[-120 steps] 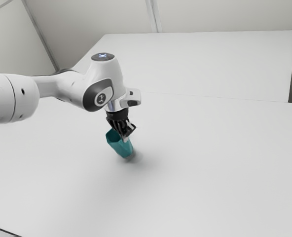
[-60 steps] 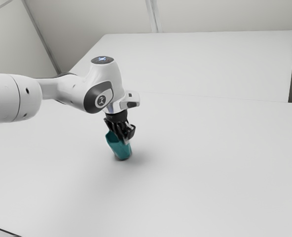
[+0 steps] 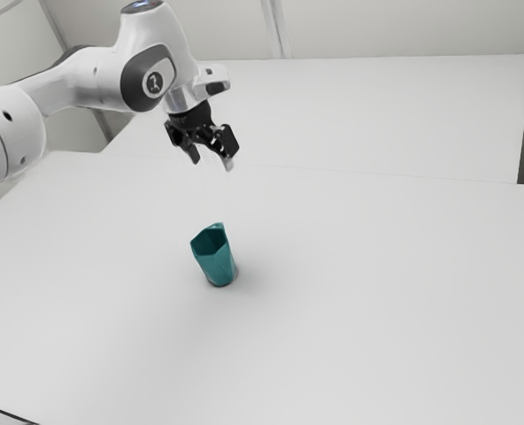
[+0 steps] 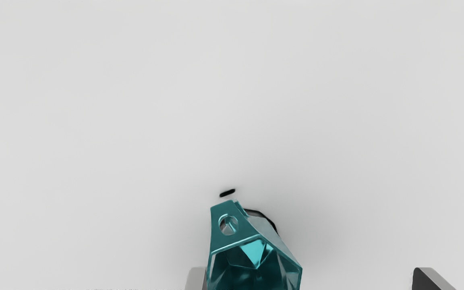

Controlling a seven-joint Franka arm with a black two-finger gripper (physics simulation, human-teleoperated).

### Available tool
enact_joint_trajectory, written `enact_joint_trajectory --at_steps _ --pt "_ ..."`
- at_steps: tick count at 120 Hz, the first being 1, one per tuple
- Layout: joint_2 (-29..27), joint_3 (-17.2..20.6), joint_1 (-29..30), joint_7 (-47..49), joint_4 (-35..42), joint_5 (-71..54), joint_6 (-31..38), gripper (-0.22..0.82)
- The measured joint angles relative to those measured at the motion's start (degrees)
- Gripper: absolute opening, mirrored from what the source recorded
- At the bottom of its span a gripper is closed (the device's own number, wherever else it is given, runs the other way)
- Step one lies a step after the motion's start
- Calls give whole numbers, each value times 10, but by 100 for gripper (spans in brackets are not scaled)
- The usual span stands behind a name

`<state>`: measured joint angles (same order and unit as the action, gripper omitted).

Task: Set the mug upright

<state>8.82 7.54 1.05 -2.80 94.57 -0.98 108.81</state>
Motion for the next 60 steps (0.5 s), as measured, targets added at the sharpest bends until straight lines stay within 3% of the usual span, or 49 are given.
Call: enact_joint_trajectory --at_steps 18,60 --pt "27 -11 4 -2 -104 3 -85 58" --pt "25 -12 2 -13 -117 5 -152 60"
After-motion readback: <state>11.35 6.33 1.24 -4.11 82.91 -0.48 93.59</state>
